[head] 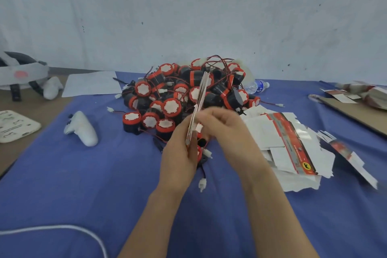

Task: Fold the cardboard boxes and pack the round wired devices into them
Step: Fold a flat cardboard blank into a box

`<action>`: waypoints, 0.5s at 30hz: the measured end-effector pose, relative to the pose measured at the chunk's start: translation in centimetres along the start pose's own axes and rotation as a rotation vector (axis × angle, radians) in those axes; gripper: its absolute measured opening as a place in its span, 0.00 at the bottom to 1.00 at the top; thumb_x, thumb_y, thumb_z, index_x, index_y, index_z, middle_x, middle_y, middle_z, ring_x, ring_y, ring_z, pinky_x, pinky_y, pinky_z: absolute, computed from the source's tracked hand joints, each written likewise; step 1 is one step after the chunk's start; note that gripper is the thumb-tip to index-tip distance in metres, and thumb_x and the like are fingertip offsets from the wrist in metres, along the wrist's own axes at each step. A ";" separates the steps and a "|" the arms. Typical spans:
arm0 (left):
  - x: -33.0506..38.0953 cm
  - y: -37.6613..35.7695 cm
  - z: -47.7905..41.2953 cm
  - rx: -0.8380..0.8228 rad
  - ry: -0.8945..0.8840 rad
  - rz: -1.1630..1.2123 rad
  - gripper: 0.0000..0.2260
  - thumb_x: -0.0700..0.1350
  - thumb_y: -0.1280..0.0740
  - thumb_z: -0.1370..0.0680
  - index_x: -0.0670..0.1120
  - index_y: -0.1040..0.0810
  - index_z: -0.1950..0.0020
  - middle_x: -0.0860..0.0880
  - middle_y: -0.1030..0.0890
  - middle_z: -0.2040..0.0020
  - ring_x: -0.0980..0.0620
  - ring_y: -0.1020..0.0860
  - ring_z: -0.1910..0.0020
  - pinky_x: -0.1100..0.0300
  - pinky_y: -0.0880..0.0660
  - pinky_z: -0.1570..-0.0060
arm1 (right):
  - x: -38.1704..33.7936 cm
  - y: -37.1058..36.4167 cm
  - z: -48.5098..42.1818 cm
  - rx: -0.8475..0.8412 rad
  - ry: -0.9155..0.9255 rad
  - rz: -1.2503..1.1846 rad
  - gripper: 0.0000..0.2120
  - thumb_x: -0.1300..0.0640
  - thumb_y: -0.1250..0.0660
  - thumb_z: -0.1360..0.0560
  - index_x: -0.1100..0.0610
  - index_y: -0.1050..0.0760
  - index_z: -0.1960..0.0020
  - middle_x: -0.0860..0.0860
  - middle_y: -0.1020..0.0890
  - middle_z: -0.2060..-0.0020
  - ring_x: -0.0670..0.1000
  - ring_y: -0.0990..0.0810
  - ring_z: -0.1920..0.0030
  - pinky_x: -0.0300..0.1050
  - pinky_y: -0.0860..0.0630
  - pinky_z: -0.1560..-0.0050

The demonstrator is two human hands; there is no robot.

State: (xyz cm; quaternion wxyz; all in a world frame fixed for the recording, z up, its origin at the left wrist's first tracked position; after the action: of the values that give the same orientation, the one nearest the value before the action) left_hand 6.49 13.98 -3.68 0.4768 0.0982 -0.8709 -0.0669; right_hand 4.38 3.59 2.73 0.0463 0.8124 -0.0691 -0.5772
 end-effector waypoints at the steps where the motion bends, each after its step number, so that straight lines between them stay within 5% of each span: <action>1: 0.2 -0.2 0.1 -0.002 -0.022 -0.031 0.15 0.41 0.39 0.19 0.57 0.28 0.36 0.66 0.21 0.54 0.71 0.23 0.58 0.79 0.31 0.63 | -1.8 0.1 0.0 0.043 0.075 0.004 0.11 0.57 0.35 0.22 0.56 0.20 0.62 0.53 0.26 0.73 0.47 0.29 0.70 0.39 0.30 0.63; 3: 0.2 -0.5 0.5 -0.011 -0.056 -0.071 0.12 0.38 0.39 0.20 0.53 0.25 0.42 0.64 0.22 0.56 0.68 0.23 0.60 0.80 0.32 0.65 | -5.6 -0.5 0.2 0.046 0.241 0.078 0.10 0.58 0.34 0.22 0.52 0.21 0.62 0.43 0.24 0.75 0.41 0.28 0.72 0.33 0.29 0.66; 5: 0.2 -0.6 0.6 -0.015 -0.035 -0.119 0.14 0.32 0.37 0.24 0.52 0.26 0.57 0.65 0.28 0.69 0.55 0.27 0.69 0.78 0.36 0.72 | -7.0 -3.1 0.8 -0.087 0.316 0.380 0.08 0.57 0.34 0.23 0.55 0.22 0.61 0.46 0.21 0.71 0.45 0.24 0.69 0.41 0.24 0.64; 8: 0.7 0.0 0.3 0.050 -0.024 -0.015 0.11 0.36 0.37 0.27 0.50 0.33 0.63 0.60 0.29 0.71 0.61 0.29 0.74 0.69 0.33 0.71 | -5.2 -6.2 2.4 -0.271 0.287 0.831 0.07 0.56 0.36 0.23 0.57 0.24 0.57 0.50 0.22 0.66 0.51 0.23 0.63 0.50 0.22 0.59; 9: 0.6 0.3 0.1 0.069 -0.037 0.026 0.05 0.38 0.37 0.27 0.45 0.31 0.60 0.58 0.28 0.67 0.68 0.28 0.71 0.65 0.30 0.68 | -4.7 -5.5 2.2 -0.215 0.251 0.834 0.07 0.56 0.37 0.22 0.57 0.24 0.57 0.50 0.21 0.65 0.50 0.22 0.63 0.48 0.22 0.59; 11: 0.8 0.2 0.3 -0.015 -0.058 -0.067 0.07 0.38 0.37 0.23 0.45 0.27 0.46 0.51 0.22 0.58 0.73 0.26 0.64 0.73 0.30 0.65 | -4.5 -2.3 1.1 0.067 0.131 0.618 0.07 0.55 0.37 0.21 0.55 0.24 0.56 0.48 0.21 0.66 0.46 0.22 0.65 0.39 0.24 0.60; 13: 0.8 -0.6 0.7 -0.119 -0.099 -0.191 0.15 0.38 0.38 0.20 0.51 0.28 0.35 0.56 0.23 0.43 0.69 0.25 0.52 0.76 0.31 0.58 | -4.9 0.2 0.3 0.269 0.109 0.387 0.06 0.55 0.37 0.21 0.54 0.23 0.56 0.45 0.20 0.68 0.42 0.22 0.67 0.35 0.26 0.61; 15: 1.2 -1.1 1.0 -0.097 -0.165 -0.314 0.17 0.36 0.37 0.22 0.43 0.28 0.33 0.49 0.26 0.36 0.55 0.25 0.44 0.74 0.33 0.53 | -5.3 -0.6 0.3 0.229 0.198 0.466 0.06 0.56 0.36 0.22 0.54 0.21 0.55 0.43 0.21 0.68 0.43 0.22 0.65 0.35 0.25 0.60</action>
State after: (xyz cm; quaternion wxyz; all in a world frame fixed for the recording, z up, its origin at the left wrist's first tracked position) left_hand 5.14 12.71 -3.49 0.3917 0.2039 -0.8768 -0.1903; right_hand 2.48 5.10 7.45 0.0920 0.8270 -0.3141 -0.4571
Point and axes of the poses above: each hand's wrist, its own z-axis away from the middle knuckle, its own y-axis out of the back of the hand, x = y × z, the point moved 5 cm from there along -z, towards the middle knuckle
